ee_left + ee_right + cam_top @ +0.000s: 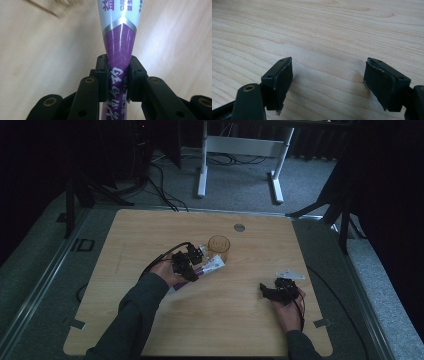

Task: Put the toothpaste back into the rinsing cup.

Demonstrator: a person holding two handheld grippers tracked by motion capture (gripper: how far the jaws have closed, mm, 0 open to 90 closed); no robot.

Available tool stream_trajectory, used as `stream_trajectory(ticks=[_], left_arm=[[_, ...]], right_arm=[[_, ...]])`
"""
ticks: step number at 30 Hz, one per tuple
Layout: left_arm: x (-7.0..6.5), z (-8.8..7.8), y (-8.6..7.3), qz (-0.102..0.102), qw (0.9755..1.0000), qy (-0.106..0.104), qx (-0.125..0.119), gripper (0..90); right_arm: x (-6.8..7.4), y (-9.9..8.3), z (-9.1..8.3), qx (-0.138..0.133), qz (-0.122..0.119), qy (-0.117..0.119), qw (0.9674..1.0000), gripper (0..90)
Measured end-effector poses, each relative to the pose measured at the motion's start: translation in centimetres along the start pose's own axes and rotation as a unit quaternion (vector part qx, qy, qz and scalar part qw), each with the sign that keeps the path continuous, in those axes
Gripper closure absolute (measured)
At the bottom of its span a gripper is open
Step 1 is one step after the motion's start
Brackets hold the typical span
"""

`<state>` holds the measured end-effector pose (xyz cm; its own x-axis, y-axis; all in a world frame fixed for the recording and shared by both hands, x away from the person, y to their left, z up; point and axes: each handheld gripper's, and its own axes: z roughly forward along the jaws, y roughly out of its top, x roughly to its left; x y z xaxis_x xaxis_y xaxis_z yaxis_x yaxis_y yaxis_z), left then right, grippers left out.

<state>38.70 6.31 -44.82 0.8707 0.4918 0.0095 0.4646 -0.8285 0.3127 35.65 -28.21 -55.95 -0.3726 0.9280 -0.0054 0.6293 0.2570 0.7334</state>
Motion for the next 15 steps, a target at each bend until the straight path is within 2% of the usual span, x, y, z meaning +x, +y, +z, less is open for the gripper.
stream_trajectory(ticks=[1, 8, 10, 11, 13, 15], left_arm=[[-0.3, -1.1, 0.4, 0.006, 0.9993, 0.021, -0.030, 74.5], [-0.1, -3.1, 1.6, -0.004, 0.9956, 0.044, -0.082, 74.5], [0.0, -3.3, 1.8, -0.010, 0.9939, 0.050, -0.098, 74.5], [0.1, -3.6, 2.0, -0.016, 0.9920, 0.056, -0.112, 74.6], [0.4, -3.8, 2.2, -0.020, 0.9903, 0.060, -0.124, 74.6], [0.6, -4.1, 2.5, -0.026, 0.9869, 0.070, -0.143, 74.7]], right_arm=[[0.0, 0.0, 0.0, 0.000, 0.000, 0.000, 1.0000, 23.1], [0.0, 0.0, 0.0, 0.000, 0.000, 0.000, 1.0000, 23.1], [0.0, 0.0, 0.0, 0.000, 0.000, 0.000, 1.0000, 23.1], [0.0, 0.0, 0.0, 0.000, 0.000, 0.000, 1.0000, 23.1], [0.0, 0.0, 0.0, 0.000, 0.001, 0.000, 1.0000, 23.1], [0.0, 0.0, 0.0, 0.000, 0.001, 0.000, 1.0000, 23.1]])
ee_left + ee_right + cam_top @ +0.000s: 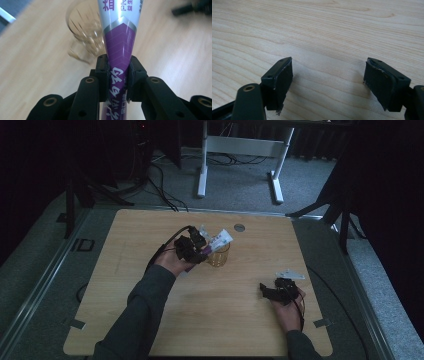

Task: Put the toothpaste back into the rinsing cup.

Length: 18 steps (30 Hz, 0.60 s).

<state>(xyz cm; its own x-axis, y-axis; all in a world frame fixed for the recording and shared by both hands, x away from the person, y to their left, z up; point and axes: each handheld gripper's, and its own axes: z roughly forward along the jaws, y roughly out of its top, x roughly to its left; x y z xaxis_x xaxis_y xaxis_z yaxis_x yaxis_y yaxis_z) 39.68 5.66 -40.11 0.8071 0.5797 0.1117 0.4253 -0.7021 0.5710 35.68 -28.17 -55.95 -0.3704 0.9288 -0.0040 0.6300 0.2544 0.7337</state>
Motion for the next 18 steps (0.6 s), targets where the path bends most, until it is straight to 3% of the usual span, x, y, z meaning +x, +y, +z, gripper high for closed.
stream_trajectory(ticks=[2, 3, 4, 5, 6, 8, 11, 12, 14, 15, 16, 18], left_arm=[[0.1, -0.1, 0.2, -0.007, 0.9999, 0.002, -0.011, 74.7], [0.5, -0.1, 0.7, -0.024, 0.9986, 0.014, -0.044, 74.7], [0.5, -0.1, 0.7, -0.024, 0.9986, 0.014, -0.044, 74.7], [0.7, -0.1, 1.2, -0.033, 0.9969, 0.023, -0.067, 74.7], [0.7, -0.1, 1.2, -0.033, 0.9969, 0.023, -0.067, 74.7], [1.1, 0.0, 2.0, -0.049, 0.9935, 0.025, -0.100, 74.8], [1.3, 0.0, 3.0, -0.055, 0.9893, 0.031, -0.132, 74.8], [1.3, 0.0, 3.0, -0.055, 0.9893, 0.031, -0.132, 74.7], [1.4, 0.5, 4.0, -0.067, 0.9841, 0.041, -0.159, 74.7], [1.4, 0.5, 4.0, -0.067, 0.9841, 0.041, -0.159, 74.7], [1.6, 0.9, 4.5, -0.075, 0.9786, 0.043, -0.187, 74.7], [1.6, 1.3, 5.0, -0.079, 0.9737, 0.046, -0.209, 74.7]], right_arm=[[0.0, 0.0, 0.0, 0.000, 0.000, 0.000, 1.0000, 23.1], [0.0, 0.0, 0.0, 0.000, 0.000, 0.000, 1.0000, 23.1], [0.0, 0.0, 0.0, 0.000, 0.000, 0.000, 1.0000, 23.1], [0.0, 0.0, 0.0, 0.000, 0.000, 0.000, 1.0000, 23.1], [0.0, 0.0, 0.0, 0.000, 0.000, 0.000, 1.0000, 23.1], [0.0, 0.0, 0.0, 0.000, -0.001, 0.000, 1.0000, 23.1], [0.0, 0.0, 0.0, 0.000, 0.000, 0.000, 1.0000, 23.1], [0.0, 0.0, 0.0, 0.000, 0.000, 0.000, 1.0000, 23.1], [0.0, 0.0, 0.0, 0.000, 0.000, 0.000, 1.0000, 23.1], [0.0, 0.0, 0.0, 0.000, 0.000, 0.000, 1.0000, 23.1], [0.0, 0.0, 0.0, 0.000, 0.000, 0.000, 1.0000, 23.1], [0.0, 0.0, 0.0, 0.000, 0.000, 0.000, 1.0000, 23.1]])
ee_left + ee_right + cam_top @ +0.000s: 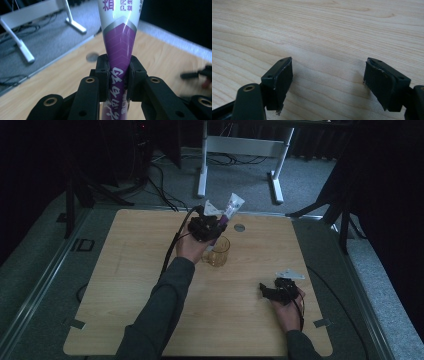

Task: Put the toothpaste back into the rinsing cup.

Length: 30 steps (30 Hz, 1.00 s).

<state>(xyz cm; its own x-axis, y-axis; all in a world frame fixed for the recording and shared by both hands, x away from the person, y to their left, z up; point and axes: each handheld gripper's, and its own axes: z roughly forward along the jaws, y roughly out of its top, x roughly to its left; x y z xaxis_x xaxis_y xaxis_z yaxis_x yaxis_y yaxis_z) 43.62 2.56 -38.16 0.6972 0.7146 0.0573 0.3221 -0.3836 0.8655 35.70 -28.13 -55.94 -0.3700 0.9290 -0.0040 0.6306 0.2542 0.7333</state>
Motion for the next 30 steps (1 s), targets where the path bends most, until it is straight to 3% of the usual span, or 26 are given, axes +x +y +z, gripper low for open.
stream_trajectory(ticks=[5, 11, 20, 24, 30], left_arm=[[-0.5, 1.6, 0.1, 0.008, 0.9996, 0.007, -0.027, 74.6], [-0.6, 3.4, -0.6, 0.002, 0.9996, 0.015, -0.024, 74.6], [-0.7, 6.1, -2.3, 0.000, 0.9997, 0.023, 0.009, 74.4], [-1.1, 7.8, -3.6, 0.001, 0.9988, 0.023, 0.042, 74.2], [-0.5, 7.9, -5.1, -0.018, 0.9984, 0.021, 0.050, 73.5]], right_arm=[[0.0, 0.0, 0.0, 0.000, 0.000, 0.000, 1.0000, 23.1], [0.0, 0.0, 0.0, -0.001, 0.000, 0.000, 1.0000, 23.1], [0.0, 0.0, 0.0, 0.000, 0.000, 0.000, 1.0000, 23.1], [0.0, 0.0, 0.0, 0.000, 0.000, 0.000, 1.0000, 23.1], [0.0, 0.0, 0.0, 0.000, 0.000, 0.000, 1.0000, 23.1]])
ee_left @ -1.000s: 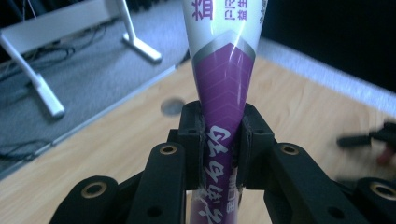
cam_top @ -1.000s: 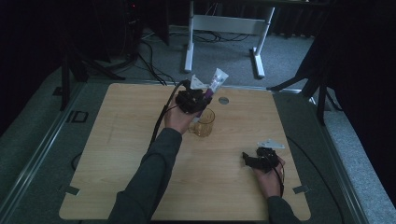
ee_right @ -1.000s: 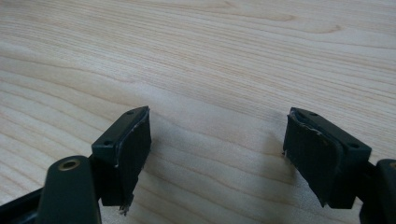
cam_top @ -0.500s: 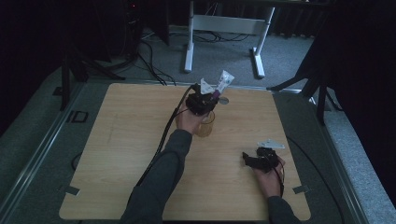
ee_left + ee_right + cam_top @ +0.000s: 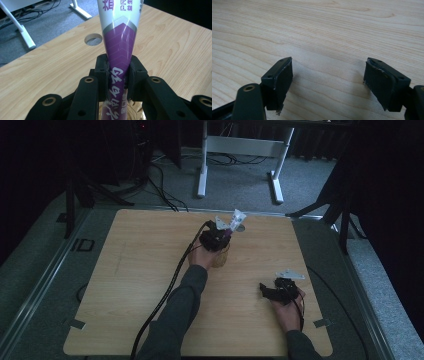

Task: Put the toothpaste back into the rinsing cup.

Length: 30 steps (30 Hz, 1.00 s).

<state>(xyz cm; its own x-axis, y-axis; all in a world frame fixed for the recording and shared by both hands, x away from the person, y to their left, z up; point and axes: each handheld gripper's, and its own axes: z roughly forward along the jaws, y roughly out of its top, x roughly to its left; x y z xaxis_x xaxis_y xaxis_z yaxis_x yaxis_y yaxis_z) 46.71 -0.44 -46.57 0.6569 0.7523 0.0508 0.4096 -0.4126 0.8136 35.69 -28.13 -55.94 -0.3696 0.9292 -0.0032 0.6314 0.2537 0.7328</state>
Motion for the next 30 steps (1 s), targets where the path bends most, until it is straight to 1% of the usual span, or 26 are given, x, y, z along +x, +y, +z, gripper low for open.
stream_trajectory(ticks=[4, 6, 8, 9, 11, 13, 14, 15, 16, 18, 19, 20, 22, 24, 26, 27, 30], left_arm=[[-0.2, -0.3, 0.0, 0.022, 0.9997, -0.001, 0.011, 72.8], [-0.1, -0.4, -0.1, 0.023, 0.9995, -0.003, 0.020, 72.4], [-0.1, -0.4, -0.1, 0.023, 0.9995, -0.003, 0.020, 72.2], [0.1, -0.3, -0.6, 0.032, 0.9988, -0.003, 0.036, 71.6], [0.2, -0.2, -1.2, 0.030, 0.9987, 0.000, 0.041, 69.7], [0.5, -0.3, -1.8, 0.019, 0.9993, -0.004, 0.031, 68.7], [0.5, -0.3, -1.8, 0.019, 0.9993, -0.004, 0.031, 68.1], [0.6, -0.4, -1.9, 0.014, 0.9995, -0.006, 0.028, 68.1], [0.6, -0.7, -1.8, 0.011, 0.9997, -0.008, 0.021, 63.3], [0.6, -1.5, -1.7, -0.001, 0.9998, -0.022, 0.005, 55.4], [0.5, -2.1, -1.7, 0.000, 0.9999, -0.013, -0.011, 54.0], [0.3, -2.8, -1.8, -0.003, 0.9996, 0.001, -0.028, 49.9], [0.6, -4.1, -1.9, -0.019, 0.9984, 0.003, -0.053, 45.0], [1.1, -5.3, -2.2, -0.033, 0.9972, 0.007, -0.067, 39.1], [1.7, -6.2, -2.6, -0.045, 0.9962, 0.010, -0.074, 37.5], [2.0, -6.7, -2.9, -0.051, 0.9955, 0.015, -0.078, 36.4], [3.3, -7.9, -3.7, -0.077, 0.9932, 0.025, -0.084, 35.5]], right_arm=[[0.0, 0.0, 0.0, 0.000, 0.000, 0.000, 1.0000, 23.1], [0.0, 0.0, 0.0, 0.000, -0.001, -0.001, 1.0000, 23.1], [0.0, 0.0, 0.0, 0.000, 0.000, 0.000, 1.0000, 23.1], [0.0, 0.0, 0.0, 0.000, 0.000, 0.000, 1.0000, 23.1], [0.0, 0.0, 0.0, 0.000, 0.000, 0.000, 1.0000, 23.1], [0.0, 0.0, 0.0, 0.000, -0.001, 0.000, 1.0000, 23.1], [0.0, 0.0, 0.0, 0.000, -0.001, 0.000, 1.0000, 23.1], [0.0, 0.0, 0.0, 0.000, -0.001, 0.000, 1.0000, 23.1], [0.0, 0.0, 0.0, 0.000, -0.001, 0.000, 1.0000, 23.1], [0.0, 0.0, 0.0, 0.000, -0.001, 0.000, 1.0000, 23.1], [0.0, 0.0, 0.0, 0.000, -0.001, 0.000, 1.0000, 23.1], [0.0, 0.0, 0.0, 0.000, -0.001, 0.000, 1.0000, 23.1], [0.0, 0.0, 0.0, 0.000, -0.001, 0.000, 1.0000, 23.1], [0.0, 0.0, 0.0, 0.000, -0.001, 0.000, 1.0000, 23.1], [0.0, 0.0, 0.0, 0.000, -0.001, 0.000, 1.0000, 23.1], [0.0, 0.0, 0.0, 0.000, -0.001, 0.000, 1.0000, 23.1], [0.0, 0.0, 0.0, 0.000, -0.001, 0.000, 1.0000, 23.1]])
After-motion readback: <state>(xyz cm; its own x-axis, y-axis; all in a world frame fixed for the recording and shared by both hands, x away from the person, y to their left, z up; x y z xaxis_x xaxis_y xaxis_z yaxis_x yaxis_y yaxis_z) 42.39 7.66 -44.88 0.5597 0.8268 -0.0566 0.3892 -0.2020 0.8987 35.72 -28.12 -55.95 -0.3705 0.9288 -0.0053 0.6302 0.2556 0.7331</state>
